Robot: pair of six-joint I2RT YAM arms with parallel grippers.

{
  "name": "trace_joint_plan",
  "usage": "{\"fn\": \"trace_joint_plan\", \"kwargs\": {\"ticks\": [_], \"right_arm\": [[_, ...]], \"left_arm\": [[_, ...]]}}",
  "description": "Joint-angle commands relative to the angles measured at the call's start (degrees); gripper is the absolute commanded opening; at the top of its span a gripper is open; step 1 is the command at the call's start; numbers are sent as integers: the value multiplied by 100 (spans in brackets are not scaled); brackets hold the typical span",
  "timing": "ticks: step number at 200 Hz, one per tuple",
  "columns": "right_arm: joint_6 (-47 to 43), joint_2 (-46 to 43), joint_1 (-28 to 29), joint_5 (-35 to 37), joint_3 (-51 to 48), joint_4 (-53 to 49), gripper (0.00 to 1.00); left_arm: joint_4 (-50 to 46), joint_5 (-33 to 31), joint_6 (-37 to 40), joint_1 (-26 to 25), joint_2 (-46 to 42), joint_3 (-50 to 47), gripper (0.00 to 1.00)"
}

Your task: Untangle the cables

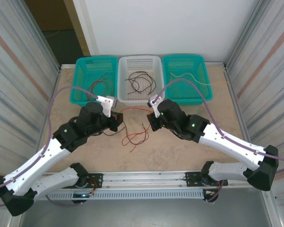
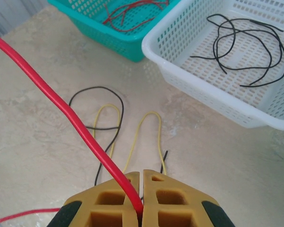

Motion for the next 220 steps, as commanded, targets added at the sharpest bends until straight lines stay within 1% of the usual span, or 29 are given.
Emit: {"fn": "trace_joint_plan", "kwargs": {"ticks": [1,19,44,53,63,66,85,95,102,126,135,152,173,201,220], "right_arm": [[-185,161,-22,846,106,-755,0],[-164,240,-55,992,132,-825,0],[-65,289,-68,848,188,-761,0],[-38,298,-71,847,207,-726,0],[-3,299,-83,831,237,-703,0],[11,300,-90,809,249,-696,0],[123,260,-158,632,340,-670,0],[193,222,-204,505,371,-638,0],[254,202,-236,411,399,-617,0],[482,143,-346,41,482,-528,0],[552,123,-377,-78,504,-496,0],[654,103,-391,-243,581,-474,0],[775,23,-392,-440,653,-431,0],[872,-71,-407,-614,739,-352,0],[920,-80,-426,-699,802,-325,0]], "left_arm": [[-710,-464,753,79,-134,526,0],[-1220,-684,979,79,-70,820,0],[-1319,-754,1046,79,-227,843,0],[-1313,-857,995,87,-288,785,12],[-1306,-981,888,117,-347,711,33],[-1301,-1009,847,133,-358,677,37],[-1195,-903,645,264,-442,461,53],[-1030,-647,534,319,-496,292,57],[-833,-346,485,327,-563,157,58],[360,1136,249,310,-764,-448,62],[775,1464,194,239,-797,-662,65],[1064,1482,251,83,-698,-806,65],[1102,1530,347,44,-425,-783,61],[1391,1842,286,-16,-97,-824,49],[1594,1889,227,-161,81,-842,42]]}}
